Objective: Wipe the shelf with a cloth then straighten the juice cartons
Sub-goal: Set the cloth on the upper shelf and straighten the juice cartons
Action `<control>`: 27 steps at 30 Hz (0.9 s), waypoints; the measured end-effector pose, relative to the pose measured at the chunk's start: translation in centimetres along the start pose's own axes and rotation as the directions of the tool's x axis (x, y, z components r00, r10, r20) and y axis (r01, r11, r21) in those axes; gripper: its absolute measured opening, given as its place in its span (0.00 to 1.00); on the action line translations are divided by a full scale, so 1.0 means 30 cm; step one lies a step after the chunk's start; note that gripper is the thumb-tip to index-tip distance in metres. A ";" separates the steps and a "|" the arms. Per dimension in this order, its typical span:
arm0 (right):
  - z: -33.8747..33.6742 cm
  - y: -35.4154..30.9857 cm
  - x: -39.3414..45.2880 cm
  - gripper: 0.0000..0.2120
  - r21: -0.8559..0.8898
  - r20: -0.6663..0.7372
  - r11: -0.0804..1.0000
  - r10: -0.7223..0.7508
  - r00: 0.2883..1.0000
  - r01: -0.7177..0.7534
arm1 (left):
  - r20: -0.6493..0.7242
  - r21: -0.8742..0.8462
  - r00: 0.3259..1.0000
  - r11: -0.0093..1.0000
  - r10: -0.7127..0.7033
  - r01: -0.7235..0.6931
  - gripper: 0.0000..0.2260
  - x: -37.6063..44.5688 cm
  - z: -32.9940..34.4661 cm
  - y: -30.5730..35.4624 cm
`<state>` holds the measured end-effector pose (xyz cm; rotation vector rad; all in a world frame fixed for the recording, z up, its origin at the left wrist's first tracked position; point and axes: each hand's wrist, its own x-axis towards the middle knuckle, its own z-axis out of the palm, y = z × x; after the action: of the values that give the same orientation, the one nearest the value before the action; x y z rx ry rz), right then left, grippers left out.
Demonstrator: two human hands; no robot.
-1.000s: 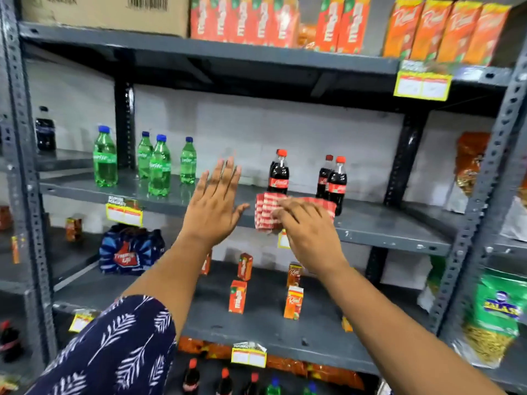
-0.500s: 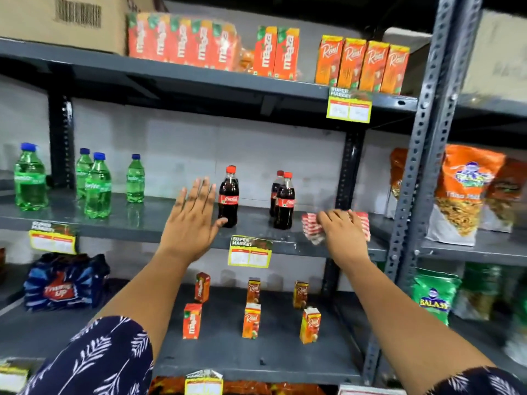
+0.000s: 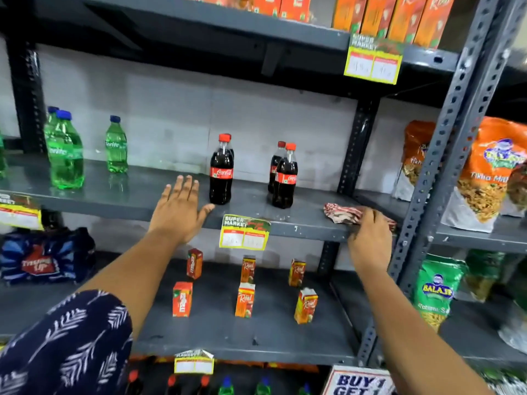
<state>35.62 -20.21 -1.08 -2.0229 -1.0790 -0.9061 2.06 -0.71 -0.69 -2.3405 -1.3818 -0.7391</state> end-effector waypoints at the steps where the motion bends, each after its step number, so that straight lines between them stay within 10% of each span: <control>1: 0.005 -0.013 -0.053 0.17 0.026 -0.078 1.000 -0.014 0.997 0.016 | 0.020 -0.007 1.000 1.000 -0.005 0.005 0.35 0.007 0.002 -0.003; 6: 0.163 -0.012 -0.319 0.07 0.085 0.155 0.979 -0.198 0.968 0.186 | 0.051 -0.040 0.998 0.999 -0.028 0.030 0.33 0.008 0.031 -0.004; 14: 0.431 0.167 -0.390 0.27 0.077 0.720 0.914 0.226 0.656 -0.399 | -0.026 -0.082 1.000 0.997 -0.015 0.012 0.27 0.008 0.060 -0.006; 20: 0.588 0.169 -0.395 0.32 0.120 0.815 0.842 0.219 0.536 -0.526 | -0.090 -0.078 0.996 0.997 -0.021 0.014 0.31 0.015 0.086 -0.012; 27: 0.646 0.149 -0.401 0.13 0.100 0.776 0.832 0.278 0.565 -0.546 | -0.122 -0.099 0.993 0.995 -0.003 -0.009 0.30 0.015 0.093 -0.012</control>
<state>39.57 -11.60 -22.31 -2.2296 -0.9555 0.4099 2.66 1.23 -2.69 -2.3276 -1.3175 -0.9539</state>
